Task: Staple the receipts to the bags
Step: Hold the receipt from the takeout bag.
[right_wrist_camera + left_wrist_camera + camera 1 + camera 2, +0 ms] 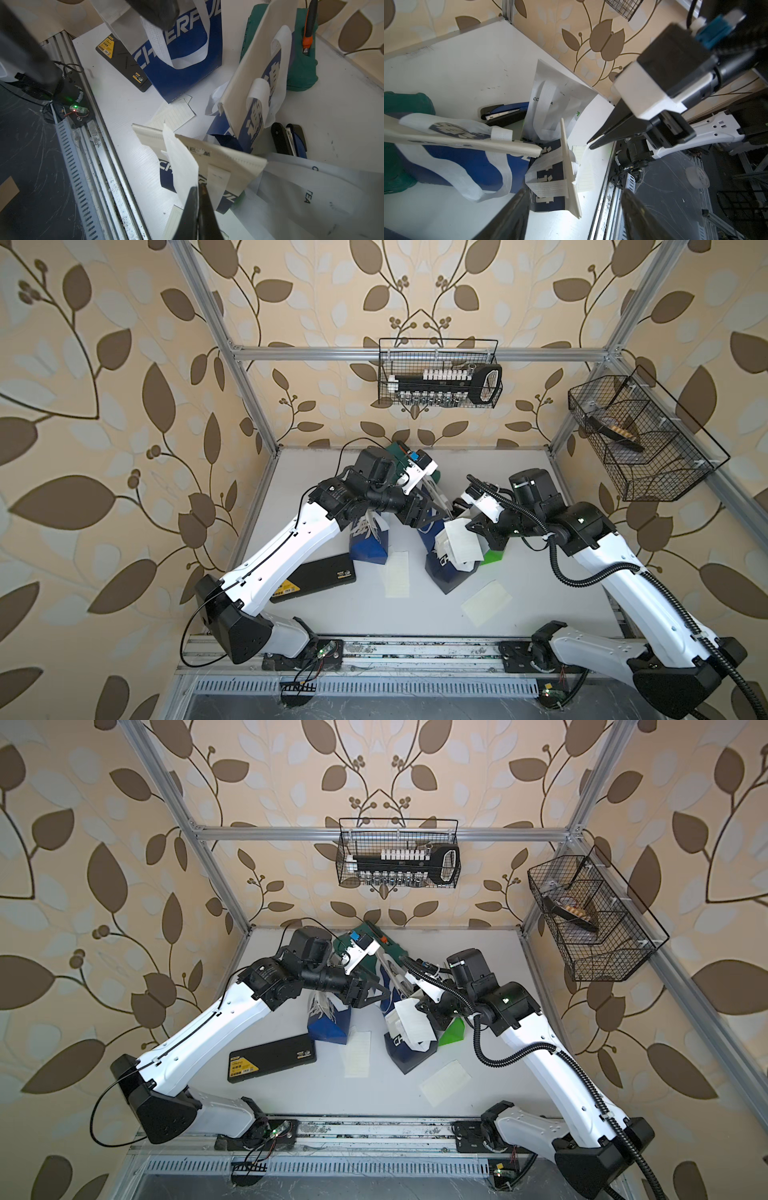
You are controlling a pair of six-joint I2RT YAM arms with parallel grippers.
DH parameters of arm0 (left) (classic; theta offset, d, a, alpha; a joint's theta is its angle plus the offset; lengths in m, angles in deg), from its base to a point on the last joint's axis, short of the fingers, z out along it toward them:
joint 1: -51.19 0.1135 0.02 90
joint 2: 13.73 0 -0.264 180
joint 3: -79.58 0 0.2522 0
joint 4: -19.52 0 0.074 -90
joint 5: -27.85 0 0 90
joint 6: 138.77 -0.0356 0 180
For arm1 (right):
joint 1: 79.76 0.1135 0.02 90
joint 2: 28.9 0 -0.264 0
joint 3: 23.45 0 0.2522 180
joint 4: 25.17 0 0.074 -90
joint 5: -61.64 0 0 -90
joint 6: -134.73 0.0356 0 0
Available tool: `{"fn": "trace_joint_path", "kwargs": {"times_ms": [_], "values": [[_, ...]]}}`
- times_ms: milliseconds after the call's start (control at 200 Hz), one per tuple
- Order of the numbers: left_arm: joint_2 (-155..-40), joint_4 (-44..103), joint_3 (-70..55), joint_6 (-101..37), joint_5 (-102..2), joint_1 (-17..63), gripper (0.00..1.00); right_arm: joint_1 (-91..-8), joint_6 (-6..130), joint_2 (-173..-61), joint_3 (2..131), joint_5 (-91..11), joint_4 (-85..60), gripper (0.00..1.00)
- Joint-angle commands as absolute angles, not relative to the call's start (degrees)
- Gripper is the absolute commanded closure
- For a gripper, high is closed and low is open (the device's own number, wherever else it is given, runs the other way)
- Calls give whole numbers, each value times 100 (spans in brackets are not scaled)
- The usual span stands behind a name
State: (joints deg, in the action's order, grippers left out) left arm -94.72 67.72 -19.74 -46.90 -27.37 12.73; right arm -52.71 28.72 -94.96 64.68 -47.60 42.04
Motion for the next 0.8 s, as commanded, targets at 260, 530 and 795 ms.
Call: {"fn": "trace_joint_path", "kwargs": {"times_ms": [260,530,795], "values": [[-9876,6475,-1755,-4668,-3234,1028,32,-5242,2704,-9607,6093,-4784,3594,100],[-10020,6469,-1715,-4658,-3298,1006,35,-5221,2776,-9389,5704,-4900,3460,100],[-10118,6611,-1798,-4733,-3186,883,36,-5198,2838,-9439,5745,-4954,3333,100]]}}
